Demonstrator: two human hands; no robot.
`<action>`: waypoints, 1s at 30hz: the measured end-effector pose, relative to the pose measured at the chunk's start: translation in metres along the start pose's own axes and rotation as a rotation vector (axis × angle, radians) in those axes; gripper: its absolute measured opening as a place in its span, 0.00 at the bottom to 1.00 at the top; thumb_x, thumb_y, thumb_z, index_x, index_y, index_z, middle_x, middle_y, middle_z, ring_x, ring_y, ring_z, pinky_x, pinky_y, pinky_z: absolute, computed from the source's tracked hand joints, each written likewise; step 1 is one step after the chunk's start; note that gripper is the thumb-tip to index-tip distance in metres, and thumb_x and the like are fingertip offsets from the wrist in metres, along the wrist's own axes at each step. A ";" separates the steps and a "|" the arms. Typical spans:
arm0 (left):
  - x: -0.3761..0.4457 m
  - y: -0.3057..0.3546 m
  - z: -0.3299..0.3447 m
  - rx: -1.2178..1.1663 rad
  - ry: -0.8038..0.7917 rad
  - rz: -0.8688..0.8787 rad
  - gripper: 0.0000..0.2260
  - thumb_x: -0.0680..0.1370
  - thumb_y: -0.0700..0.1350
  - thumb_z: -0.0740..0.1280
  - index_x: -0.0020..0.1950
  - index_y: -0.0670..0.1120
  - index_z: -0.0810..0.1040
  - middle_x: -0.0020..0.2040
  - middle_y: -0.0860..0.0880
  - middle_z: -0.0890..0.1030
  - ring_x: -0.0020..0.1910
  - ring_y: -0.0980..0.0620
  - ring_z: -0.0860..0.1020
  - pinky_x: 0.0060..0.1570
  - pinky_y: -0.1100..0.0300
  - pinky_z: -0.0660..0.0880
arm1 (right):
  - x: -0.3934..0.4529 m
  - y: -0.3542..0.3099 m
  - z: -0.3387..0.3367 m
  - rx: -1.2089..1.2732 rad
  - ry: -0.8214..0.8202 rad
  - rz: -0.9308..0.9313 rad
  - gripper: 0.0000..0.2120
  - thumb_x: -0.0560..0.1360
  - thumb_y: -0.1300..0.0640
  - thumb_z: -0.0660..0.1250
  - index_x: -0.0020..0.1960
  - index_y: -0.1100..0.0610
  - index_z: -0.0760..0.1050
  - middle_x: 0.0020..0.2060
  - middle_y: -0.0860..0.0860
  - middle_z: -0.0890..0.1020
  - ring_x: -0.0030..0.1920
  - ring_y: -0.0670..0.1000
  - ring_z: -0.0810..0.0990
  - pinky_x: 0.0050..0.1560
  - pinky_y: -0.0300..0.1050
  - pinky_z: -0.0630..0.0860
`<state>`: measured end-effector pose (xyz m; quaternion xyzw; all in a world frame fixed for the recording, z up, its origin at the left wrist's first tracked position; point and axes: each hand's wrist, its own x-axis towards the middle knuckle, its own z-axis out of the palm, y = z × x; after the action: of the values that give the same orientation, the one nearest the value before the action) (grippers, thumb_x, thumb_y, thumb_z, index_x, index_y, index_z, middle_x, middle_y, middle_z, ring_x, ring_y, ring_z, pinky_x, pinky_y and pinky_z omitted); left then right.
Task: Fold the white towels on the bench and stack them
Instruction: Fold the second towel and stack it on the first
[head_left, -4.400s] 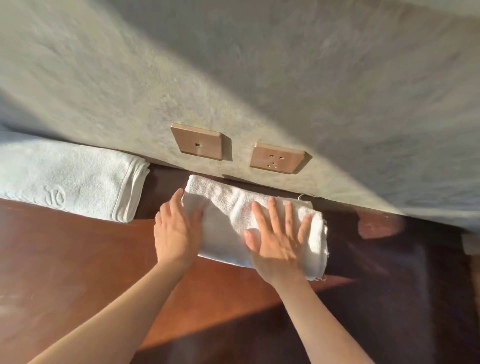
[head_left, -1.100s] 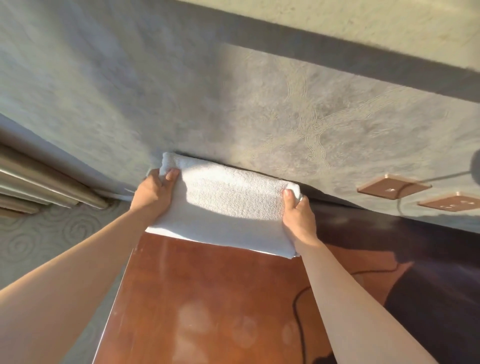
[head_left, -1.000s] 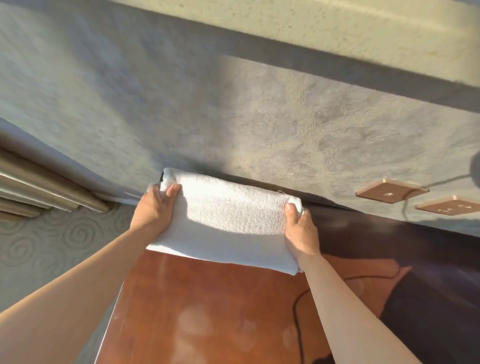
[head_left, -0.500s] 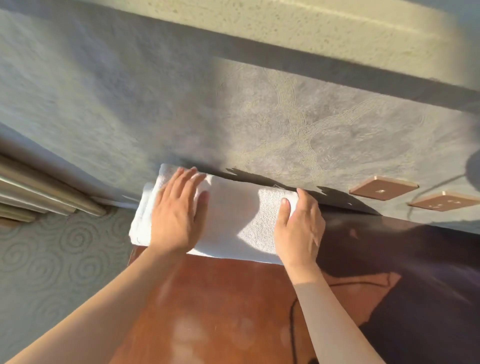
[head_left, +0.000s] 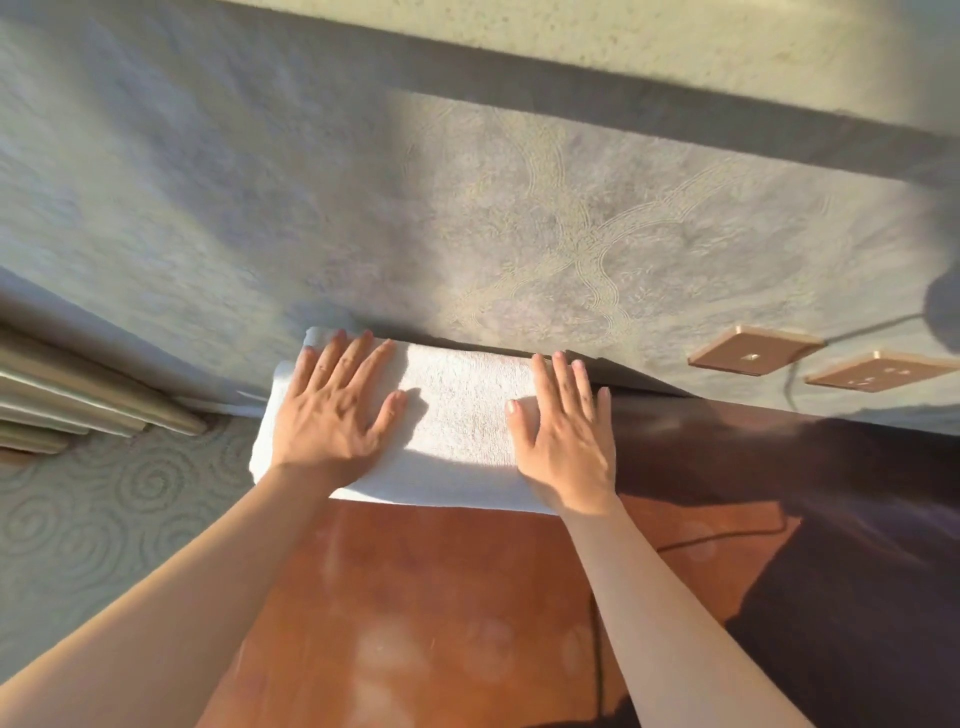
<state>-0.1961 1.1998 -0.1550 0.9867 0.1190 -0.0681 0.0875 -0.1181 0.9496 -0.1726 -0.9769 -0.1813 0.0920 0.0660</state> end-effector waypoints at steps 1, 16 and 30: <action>0.002 0.006 -0.003 -0.009 0.002 -0.011 0.32 0.81 0.65 0.44 0.82 0.53 0.60 0.82 0.49 0.60 0.82 0.46 0.51 0.80 0.47 0.44 | 0.000 0.000 -0.004 0.005 -0.024 0.051 0.33 0.81 0.37 0.45 0.83 0.50 0.50 0.82 0.51 0.51 0.82 0.54 0.46 0.79 0.63 0.45; 0.004 0.013 0.013 -0.037 -0.007 0.116 0.32 0.81 0.67 0.42 0.83 0.56 0.55 0.83 0.51 0.55 0.82 0.50 0.49 0.80 0.53 0.41 | -0.010 -0.006 0.007 0.031 -0.012 -0.089 0.28 0.81 0.41 0.41 0.82 0.39 0.46 0.82 0.45 0.48 0.82 0.50 0.43 0.81 0.57 0.40; -0.046 0.146 -0.078 -0.071 -0.063 0.288 0.34 0.80 0.69 0.40 0.82 0.54 0.57 0.83 0.51 0.52 0.82 0.51 0.52 0.79 0.52 0.50 | -0.127 0.098 -0.123 0.106 -0.073 0.231 0.30 0.83 0.37 0.42 0.82 0.45 0.46 0.83 0.50 0.50 0.81 0.53 0.51 0.81 0.54 0.46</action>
<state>-0.1952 1.0645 -0.0489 0.9872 -0.0244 -0.0818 0.1348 -0.1762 0.8002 -0.0485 -0.9824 -0.0648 0.1439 0.0997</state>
